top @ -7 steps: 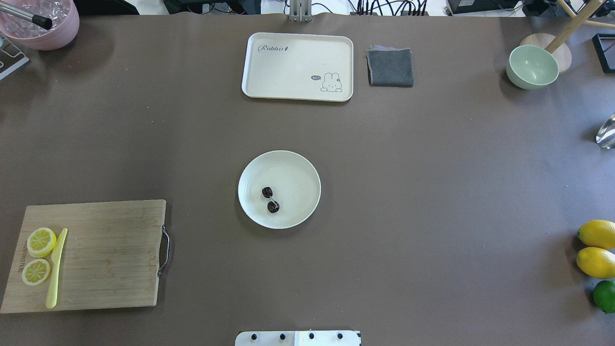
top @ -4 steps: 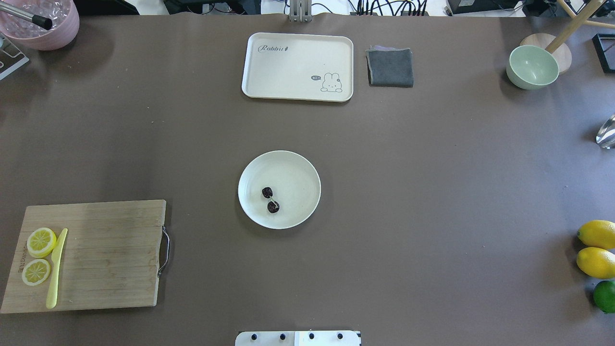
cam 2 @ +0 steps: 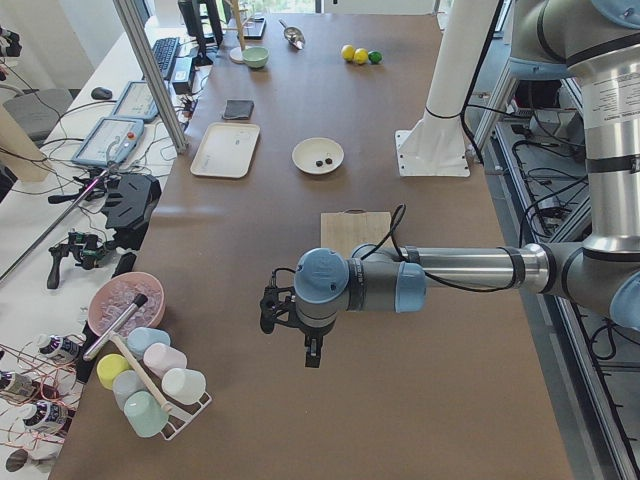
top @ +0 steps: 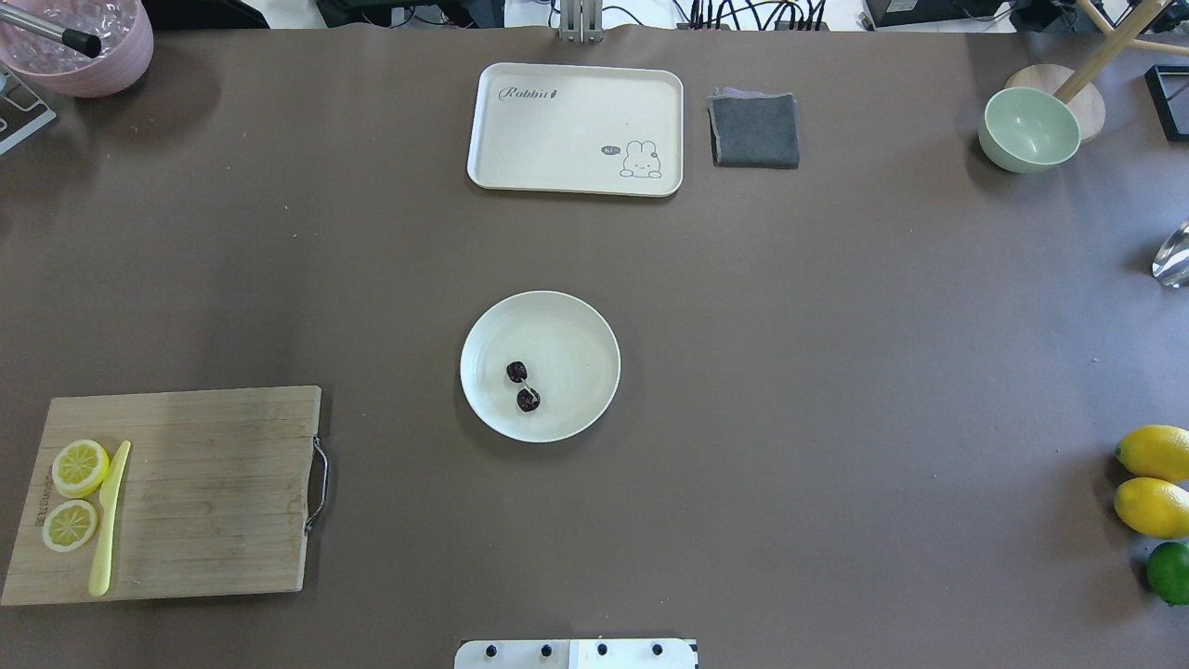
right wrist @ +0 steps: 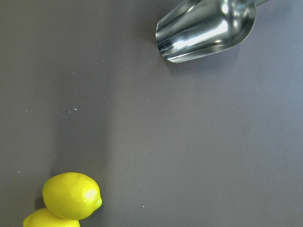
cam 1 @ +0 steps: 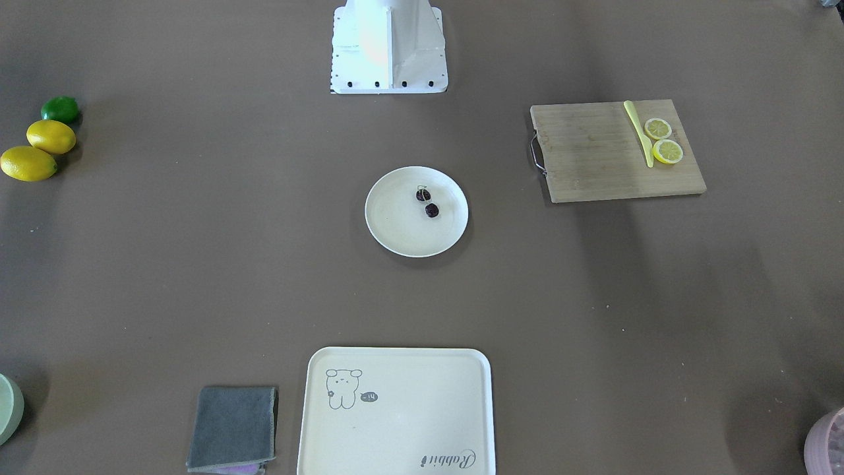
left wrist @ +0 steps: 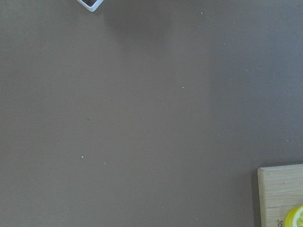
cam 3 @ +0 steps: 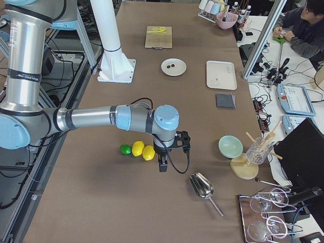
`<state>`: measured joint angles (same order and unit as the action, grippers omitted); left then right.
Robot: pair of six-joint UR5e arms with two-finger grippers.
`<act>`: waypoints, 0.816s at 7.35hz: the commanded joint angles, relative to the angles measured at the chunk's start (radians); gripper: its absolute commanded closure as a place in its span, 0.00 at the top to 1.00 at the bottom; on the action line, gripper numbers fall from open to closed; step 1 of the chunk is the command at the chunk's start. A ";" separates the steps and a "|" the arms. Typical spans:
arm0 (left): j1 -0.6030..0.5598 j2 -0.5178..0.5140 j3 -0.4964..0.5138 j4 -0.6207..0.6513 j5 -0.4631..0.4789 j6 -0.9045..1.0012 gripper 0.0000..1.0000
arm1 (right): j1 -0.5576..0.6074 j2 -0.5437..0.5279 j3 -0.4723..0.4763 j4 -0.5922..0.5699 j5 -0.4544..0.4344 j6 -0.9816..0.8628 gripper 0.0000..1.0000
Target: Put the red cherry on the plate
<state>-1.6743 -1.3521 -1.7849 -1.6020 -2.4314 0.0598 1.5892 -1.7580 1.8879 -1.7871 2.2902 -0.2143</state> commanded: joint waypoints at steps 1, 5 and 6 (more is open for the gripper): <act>-0.001 0.001 -0.007 -0.003 0.113 0.002 0.98 | 0.000 0.000 0.000 0.000 0.000 0.000 1.00; -0.001 0.002 -0.014 -0.006 0.149 0.003 0.98 | 0.000 0.000 0.000 0.000 0.000 0.001 1.00; -0.001 0.002 -0.014 -0.007 0.149 0.003 0.98 | 0.000 0.000 0.000 0.003 0.000 0.001 1.00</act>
<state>-1.6751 -1.3500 -1.7990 -1.6074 -2.2832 0.0629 1.5892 -1.7579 1.8886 -1.7864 2.2902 -0.2132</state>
